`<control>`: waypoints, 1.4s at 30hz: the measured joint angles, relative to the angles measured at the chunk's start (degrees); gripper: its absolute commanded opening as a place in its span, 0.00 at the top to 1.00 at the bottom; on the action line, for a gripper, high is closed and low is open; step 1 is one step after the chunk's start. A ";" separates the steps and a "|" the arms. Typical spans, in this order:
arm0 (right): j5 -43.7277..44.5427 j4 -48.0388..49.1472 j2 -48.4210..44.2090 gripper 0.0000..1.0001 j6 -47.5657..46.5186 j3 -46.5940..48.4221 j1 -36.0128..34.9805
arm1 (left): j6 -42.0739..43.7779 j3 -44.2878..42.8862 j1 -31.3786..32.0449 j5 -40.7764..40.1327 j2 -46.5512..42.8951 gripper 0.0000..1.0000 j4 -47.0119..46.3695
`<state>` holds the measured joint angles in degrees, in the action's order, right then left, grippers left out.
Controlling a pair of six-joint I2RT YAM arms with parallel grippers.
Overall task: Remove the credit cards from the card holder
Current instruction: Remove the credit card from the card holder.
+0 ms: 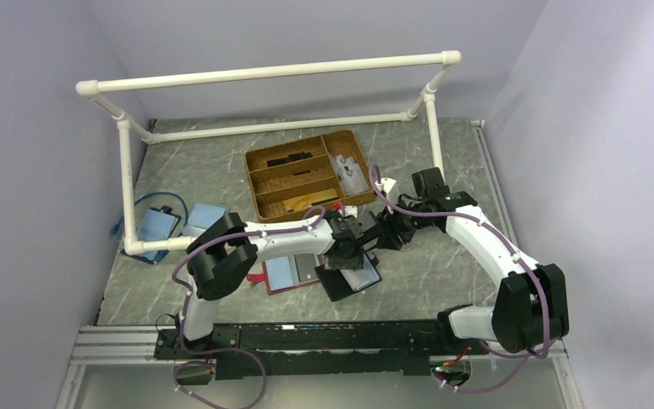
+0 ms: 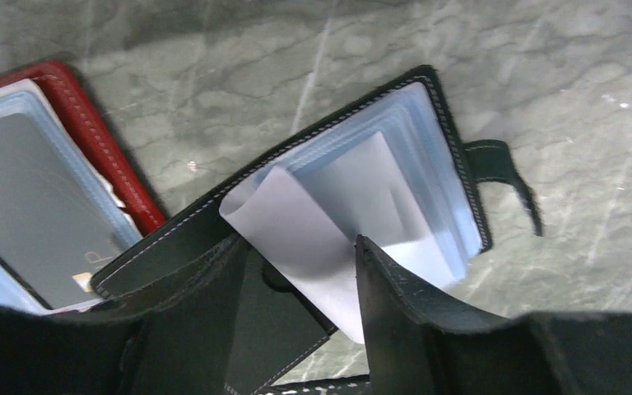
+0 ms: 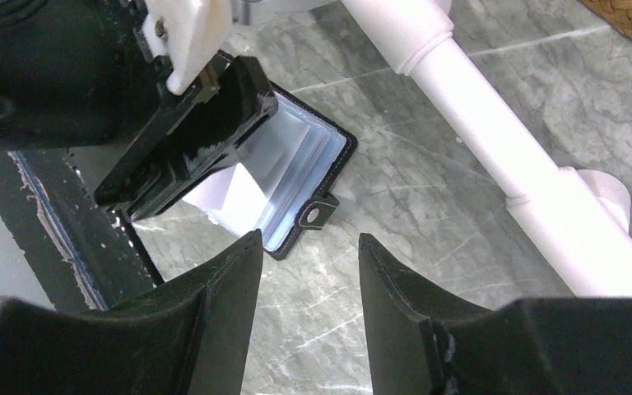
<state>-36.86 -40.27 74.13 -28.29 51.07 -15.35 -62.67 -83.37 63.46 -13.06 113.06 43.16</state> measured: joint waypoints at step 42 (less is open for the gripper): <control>10.19 2.82 12.98 0.89 -5.42 -1.42 -17.81 | 2.01 46.42 -7.61 14.12 -27.63 0.63 -43.17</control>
<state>-26.68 -37.45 87.11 -33.71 49.65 -33.17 -60.66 -36.95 55.86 1.06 85.43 -0.01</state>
